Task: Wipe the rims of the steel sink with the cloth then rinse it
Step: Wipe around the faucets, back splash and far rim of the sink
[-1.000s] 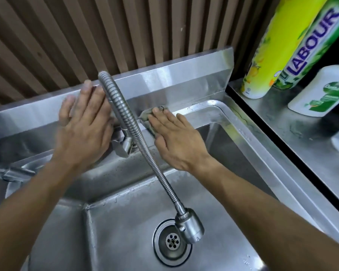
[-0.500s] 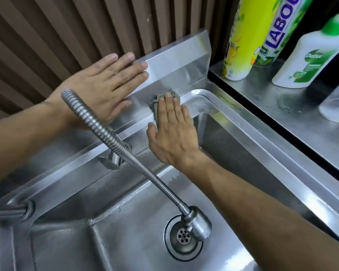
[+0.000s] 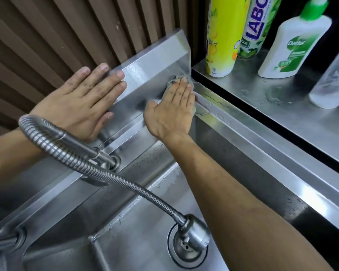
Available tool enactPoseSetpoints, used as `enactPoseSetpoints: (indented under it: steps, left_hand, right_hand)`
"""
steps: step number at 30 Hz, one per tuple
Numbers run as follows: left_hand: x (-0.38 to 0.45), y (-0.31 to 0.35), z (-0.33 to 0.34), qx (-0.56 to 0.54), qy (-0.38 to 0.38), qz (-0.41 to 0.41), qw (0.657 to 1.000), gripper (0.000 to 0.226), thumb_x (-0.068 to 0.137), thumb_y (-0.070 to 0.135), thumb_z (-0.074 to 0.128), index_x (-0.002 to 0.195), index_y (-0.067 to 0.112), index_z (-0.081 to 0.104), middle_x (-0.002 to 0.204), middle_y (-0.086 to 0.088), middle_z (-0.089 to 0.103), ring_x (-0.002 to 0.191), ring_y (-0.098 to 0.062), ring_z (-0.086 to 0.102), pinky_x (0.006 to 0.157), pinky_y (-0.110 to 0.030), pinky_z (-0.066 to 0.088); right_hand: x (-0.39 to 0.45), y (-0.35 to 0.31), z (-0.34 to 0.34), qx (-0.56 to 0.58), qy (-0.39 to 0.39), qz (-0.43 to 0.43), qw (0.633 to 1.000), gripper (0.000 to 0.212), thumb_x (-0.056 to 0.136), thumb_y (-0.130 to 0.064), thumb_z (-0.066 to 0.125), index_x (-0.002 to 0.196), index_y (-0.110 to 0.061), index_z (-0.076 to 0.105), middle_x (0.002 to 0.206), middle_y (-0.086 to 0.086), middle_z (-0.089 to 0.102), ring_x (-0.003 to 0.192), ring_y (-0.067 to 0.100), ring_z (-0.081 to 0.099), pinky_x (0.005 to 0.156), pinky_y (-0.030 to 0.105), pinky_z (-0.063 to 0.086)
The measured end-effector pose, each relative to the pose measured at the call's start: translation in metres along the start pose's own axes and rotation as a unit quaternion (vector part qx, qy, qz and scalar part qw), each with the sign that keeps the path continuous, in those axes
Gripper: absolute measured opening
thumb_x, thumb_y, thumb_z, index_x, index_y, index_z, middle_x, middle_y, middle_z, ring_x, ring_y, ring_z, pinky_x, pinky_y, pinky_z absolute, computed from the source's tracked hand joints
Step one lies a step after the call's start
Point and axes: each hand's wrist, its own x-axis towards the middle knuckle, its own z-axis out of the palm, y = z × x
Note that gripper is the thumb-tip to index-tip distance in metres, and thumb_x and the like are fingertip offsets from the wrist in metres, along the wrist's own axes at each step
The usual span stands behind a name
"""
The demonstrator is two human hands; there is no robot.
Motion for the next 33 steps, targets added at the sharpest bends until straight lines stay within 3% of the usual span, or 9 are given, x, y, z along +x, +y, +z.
enactPoseSetpoints:
  steps: [4,6,9,14,20,24,26,30,33]
  left_hand:
    - [0.001,-0.002,-0.001,0.010,0.006,0.012,1.000,0.065,0.106,0.034,0.033,0.162,0.006,0.018,0.170,-0.015,0.017,0.158,-0.036,0.013,0.128,-0.049,0.010]
    - [0.000,-0.001,-0.001,0.014,0.003,0.009,1.000,0.065,0.106,0.034,0.033,0.163,0.006,0.017,0.170,-0.015,0.017,0.158,-0.036,0.013,0.128,-0.049,0.009]
    - [0.001,0.001,-0.002,0.004,-0.012,0.003,1.000,0.065,0.106,0.035,0.029,0.163,0.006,0.016,0.171,-0.014,0.015,0.158,-0.035,0.012,0.128,-0.050,0.009]
    - [0.000,0.001,-0.002,-0.003,-0.022,-0.003,1.000,0.065,0.106,0.034,0.028,0.163,0.005,0.015,0.171,-0.014,0.014,0.158,-0.036,0.011,0.128,-0.051,0.010]
    - [-0.002,-0.001,0.001,0.009,-0.001,0.003,1.000,0.066,0.106,0.034,0.029,0.162,0.003,0.014,0.171,-0.015,0.013,0.158,-0.034,0.011,0.129,-0.049,0.009]
    - [0.000,0.001,0.003,-0.004,0.005,-0.002,1.000,0.065,0.105,0.033,0.031,0.162,0.004,0.017,0.170,-0.015,0.016,0.158,-0.035,0.014,0.128,-0.048,0.008]
    - [0.000,0.001,0.002,-0.007,0.000,0.000,1.000,0.065,0.105,0.033,0.031,0.162,0.005,0.016,0.171,-0.015,0.015,0.158,-0.035,0.013,0.129,-0.048,0.007]
    - [0.000,0.003,-0.003,-0.008,-0.003,0.000,1.000,0.066,0.105,0.033,0.030,0.162,0.005,0.017,0.171,-0.014,0.015,0.158,-0.035,0.013,0.129,-0.047,0.006]
    - [0.008,-0.003,-0.010,-0.009,-0.009,0.025,1.000,0.066,0.104,0.036,0.030,0.160,0.001,0.024,0.167,-0.019,0.025,0.154,-0.039,0.025,0.128,-0.048,0.011]
  right_hand:
    - [-0.025,-0.015,0.006,0.132,-0.038,-0.039,0.990,0.084,0.099,-0.041,0.028,0.159,0.001,-0.013,0.169,0.019,-0.020,0.157,0.027,-0.021,0.127,0.039,-0.016]
    - [-0.025,-0.019,0.003,0.253,-0.042,-0.051,0.965,0.090,0.091,-0.039,0.030,0.161,-0.003,-0.014,0.169,0.013,-0.022,0.156,0.020,-0.024,0.126,0.036,-0.018]
    - [-0.013,-0.023,-0.003,0.428,-0.001,-0.015,0.904,0.097,0.081,-0.035,0.034,0.163,-0.011,-0.014,0.170,0.001,-0.023,0.155,0.010,-0.025,0.127,0.035,-0.015]
    - [0.006,-0.042,-0.006,0.508,0.088,0.046,0.856,0.092,0.085,-0.034,0.031,0.163,-0.018,-0.013,0.170,-0.007,-0.024,0.155,0.009,-0.023,0.129,0.041,-0.009]
    - [-0.017,-0.043,0.019,0.466,0.078,-0.064,0.879,0.079,0.098,-0.029,0.030,0.162,-0.020,-0.016,0.168,-0.006,-0.029,0.152,0.009,-0.032,0.127,0.038,-0.016]
    - [0.029,-0.039,-0.005,0.439,0.169,0.038,0.881,0.071,0.108,-0.042,0.030,0.164,-0.017,-0.006,0.172,0.003,-0.016,0.157,0.017,-0.019,0.127,0.037,-0.013]
    - [0.039,-0.032,-0.010,0.426,0.177,0.073,0.885,0.075,0.107,-0.055,0.027,0.164,-0.017,-0.004,0.173,0.004,-0.010,0.158,0.018,-0.013,0.128,0.041,-0.009]
    - [0.036,-0.009,-0.006,0.305,0.123,0.079,0.941,0.092,0.101,-0.070,0.022,0.163,-0.007,-0.003,0.173,0.011,-0.002,0.159,0.021,-0.006,0.130,0.042,-0.006]
    - [0.023,0.008,-0.002,0.141,0.095,0.040,0.985,0.092,0.103,-0.067,0.018,0.162,0.001,-0.001,0.171,0.019,0.000,0.160,0.028,-0.004,0.130,0.040,-0.007]
